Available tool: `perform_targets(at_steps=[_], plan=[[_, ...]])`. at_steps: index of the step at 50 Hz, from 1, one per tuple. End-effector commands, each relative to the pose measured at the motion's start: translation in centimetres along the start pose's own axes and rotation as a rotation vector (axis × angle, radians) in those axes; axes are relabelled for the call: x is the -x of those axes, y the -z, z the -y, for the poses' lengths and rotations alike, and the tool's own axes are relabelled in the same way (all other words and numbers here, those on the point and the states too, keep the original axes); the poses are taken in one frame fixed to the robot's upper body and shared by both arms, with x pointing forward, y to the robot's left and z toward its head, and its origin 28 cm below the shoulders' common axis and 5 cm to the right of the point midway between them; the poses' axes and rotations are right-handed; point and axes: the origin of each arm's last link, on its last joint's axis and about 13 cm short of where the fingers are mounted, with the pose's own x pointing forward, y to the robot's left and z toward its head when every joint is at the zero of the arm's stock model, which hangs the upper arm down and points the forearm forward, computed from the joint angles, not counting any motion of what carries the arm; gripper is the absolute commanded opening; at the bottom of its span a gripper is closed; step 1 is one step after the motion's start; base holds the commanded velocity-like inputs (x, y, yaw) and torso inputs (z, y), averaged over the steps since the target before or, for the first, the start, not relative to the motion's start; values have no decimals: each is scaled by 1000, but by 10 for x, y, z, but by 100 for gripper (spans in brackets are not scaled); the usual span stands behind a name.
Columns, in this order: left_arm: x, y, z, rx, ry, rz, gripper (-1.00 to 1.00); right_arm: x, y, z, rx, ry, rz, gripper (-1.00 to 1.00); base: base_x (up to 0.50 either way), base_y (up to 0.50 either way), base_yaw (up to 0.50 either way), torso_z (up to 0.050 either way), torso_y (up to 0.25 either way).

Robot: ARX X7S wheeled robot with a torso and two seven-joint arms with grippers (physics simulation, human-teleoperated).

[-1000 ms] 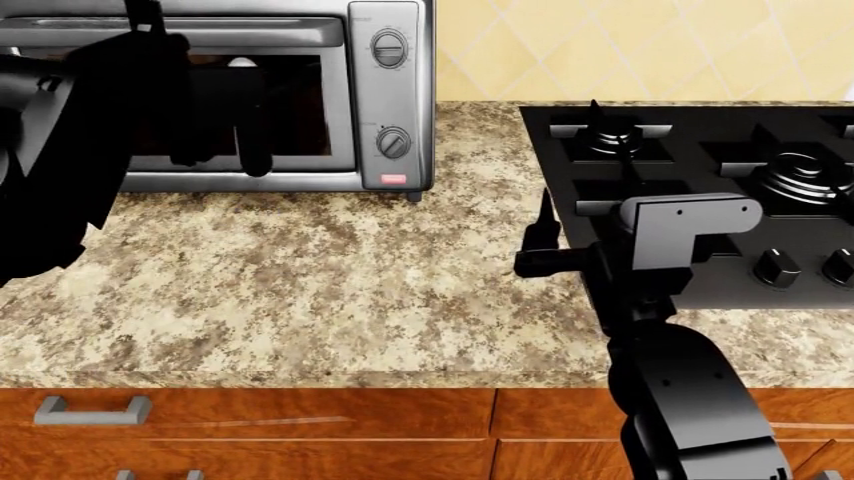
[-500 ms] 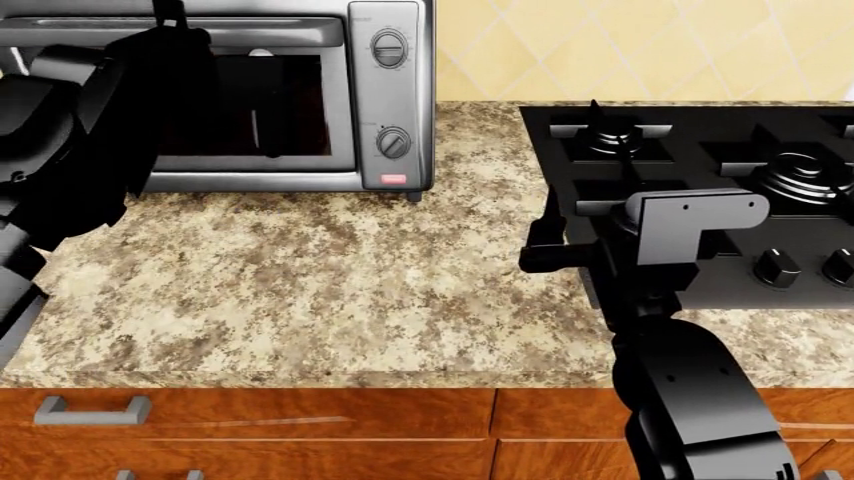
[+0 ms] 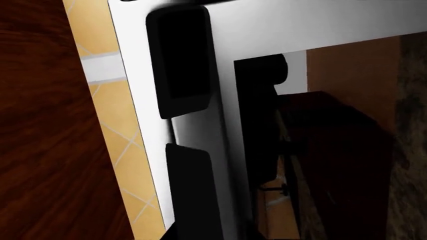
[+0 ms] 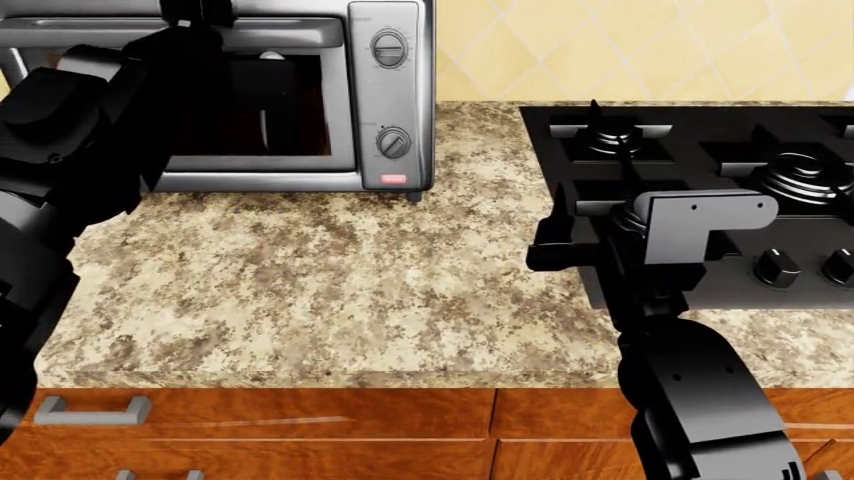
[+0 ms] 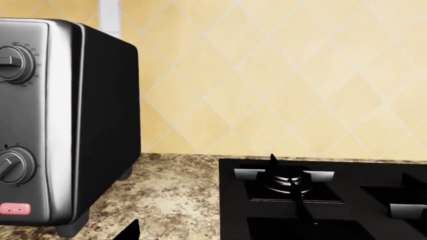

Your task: Open the toaster oven door.

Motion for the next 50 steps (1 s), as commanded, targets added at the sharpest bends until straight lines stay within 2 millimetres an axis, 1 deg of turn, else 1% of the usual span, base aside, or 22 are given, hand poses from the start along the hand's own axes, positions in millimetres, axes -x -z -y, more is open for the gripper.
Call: perform_targets(at_steps=[1,8,13,35,44,50], plan=[[2,3,14,-13,52,9,-100,0,1,1,-3,4,0,100,0,0,0,0,0],[6,5,26,-21,104,18,-100,1,0,1,-9,3,4,100,0,0,0,0,0],[16,4,30,-29,132,45,-100,1,0,2,-13,10,4,100,0,0,2,0,0],[81,-1,61,33,188,143,-100,3,-1,0,-28,3,8,100,0,0,1,0,0],[113,-6,74,52,218,178,-100,5,-4,-1,-31,-1,16,100,0,0,1,0,0],[131,-8,82,57,230,200,-100,7,-4,0,-31,0,17,100,0,0,0,0,0]])
